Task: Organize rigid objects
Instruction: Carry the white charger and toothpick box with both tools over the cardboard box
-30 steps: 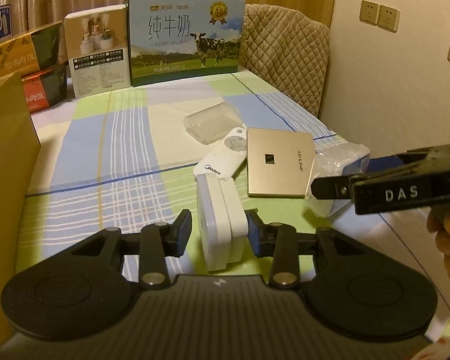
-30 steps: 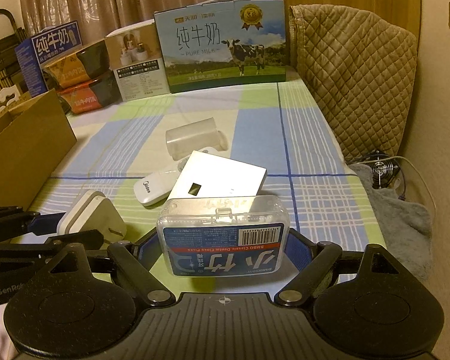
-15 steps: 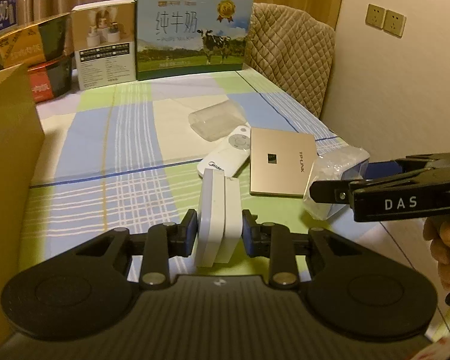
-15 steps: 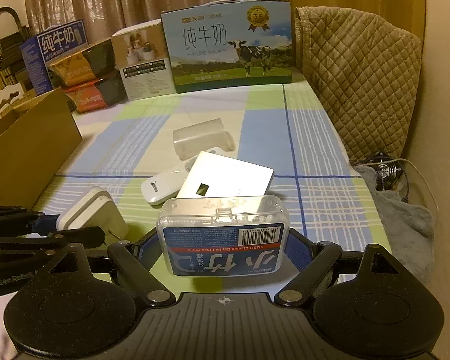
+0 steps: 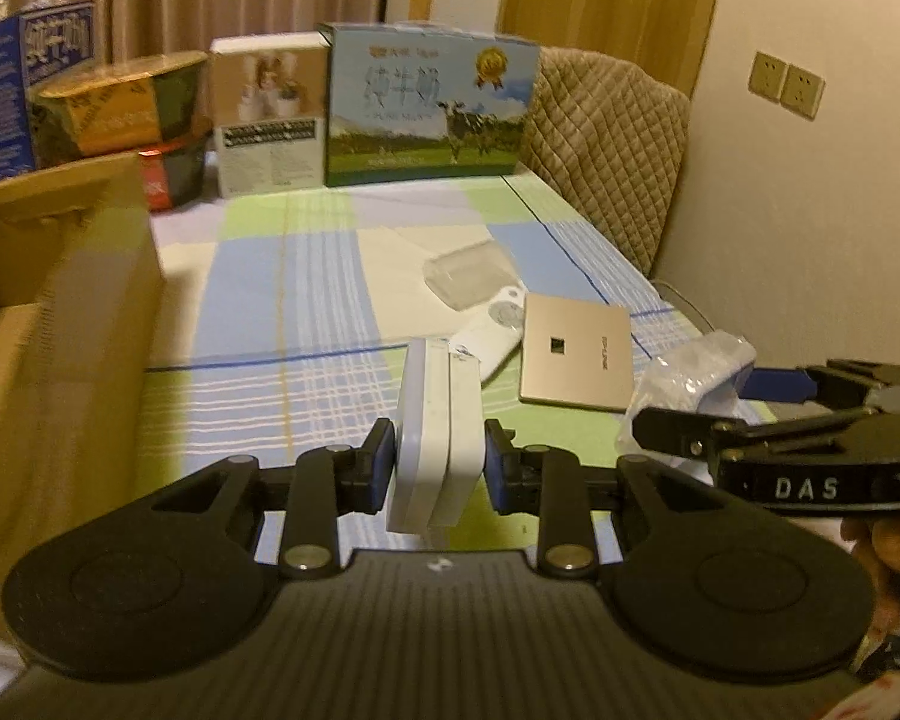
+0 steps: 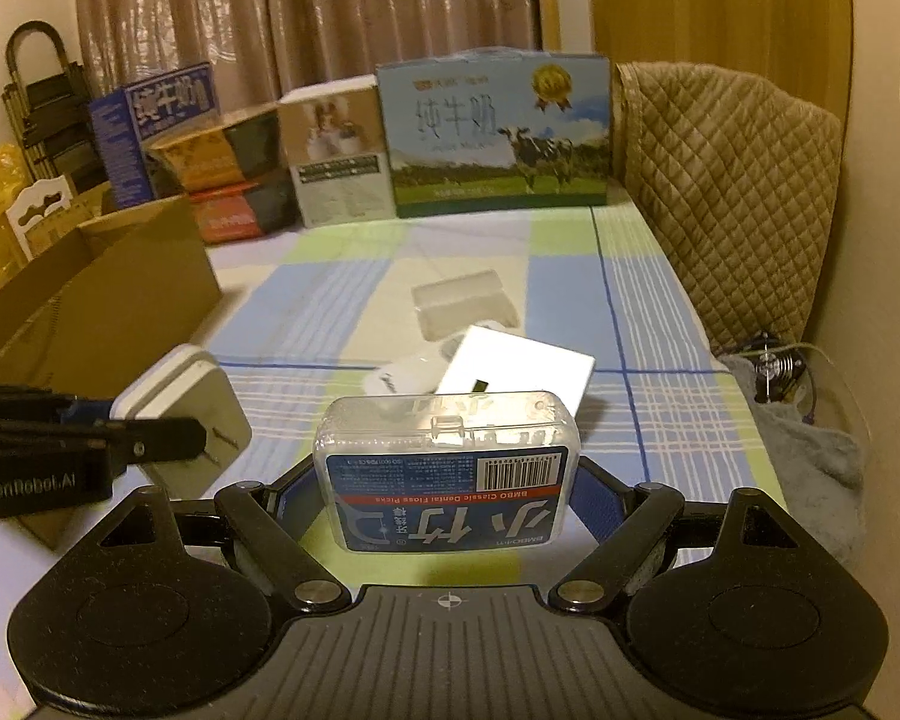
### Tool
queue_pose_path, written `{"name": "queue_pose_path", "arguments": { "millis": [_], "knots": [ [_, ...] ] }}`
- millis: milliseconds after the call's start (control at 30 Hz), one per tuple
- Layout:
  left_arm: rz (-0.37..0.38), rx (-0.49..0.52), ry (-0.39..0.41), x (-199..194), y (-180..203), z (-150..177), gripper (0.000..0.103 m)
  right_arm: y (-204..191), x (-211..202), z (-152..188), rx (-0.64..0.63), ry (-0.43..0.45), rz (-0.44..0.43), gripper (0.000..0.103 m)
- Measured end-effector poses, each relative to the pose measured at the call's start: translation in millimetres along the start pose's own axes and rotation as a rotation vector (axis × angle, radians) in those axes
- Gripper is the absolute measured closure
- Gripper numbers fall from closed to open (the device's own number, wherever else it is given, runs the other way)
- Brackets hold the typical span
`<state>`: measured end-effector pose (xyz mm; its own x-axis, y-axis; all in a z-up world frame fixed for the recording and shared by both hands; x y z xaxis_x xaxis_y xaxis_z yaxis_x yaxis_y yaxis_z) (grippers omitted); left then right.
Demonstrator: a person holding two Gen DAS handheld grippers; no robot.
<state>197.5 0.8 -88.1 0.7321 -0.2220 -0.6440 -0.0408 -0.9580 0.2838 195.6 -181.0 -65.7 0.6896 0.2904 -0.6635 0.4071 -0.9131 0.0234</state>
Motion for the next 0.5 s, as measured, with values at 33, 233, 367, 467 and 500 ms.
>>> {"name": "queue_pose_path", "arguments": {
  "millis": [33, 233, 367, 467, 500],
  "knots": [
    [-0.003, -0.004, 0.005, -7, -2, -2, 0.077, -4, -5, -2, 0.002, 0.004, -0.001, 0.021],
    [-0.040, -0.003, 0.047, -51, -16, -18, 0.077, -37, -32, -27, -0.024, 0.042, -0.037, 0.021],
    [-0.071, -0.022, 0.083, -86, -34, -30, 0.077, -67, -46, -49, -0.041, 0.077, -0.077, 0.021],
    [-0.098, -0.024, 0.106, -111, -50, -40, 0.077, -93, -52, -67, -0.065, 0.096, -0.113, 0.021],
    [-0.108, -0.022, 0.114, -120, -56, -43, 0.077, -101, -54, -74, -0.072, 0.102, -0.127, 0.021]
  ]
}}
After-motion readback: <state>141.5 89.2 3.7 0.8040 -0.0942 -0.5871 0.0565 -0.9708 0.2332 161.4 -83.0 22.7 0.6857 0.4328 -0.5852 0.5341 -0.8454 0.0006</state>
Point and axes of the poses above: each gripper's, at about its wrist camera, not at the fingertips, and x roughly the way its jaws point, y to its right, z to its underside, the point moved 5 cm from there along x, roughly the way its jaws point, and after that the axes turned 13 degrees about -x, right-handed, at the moved point
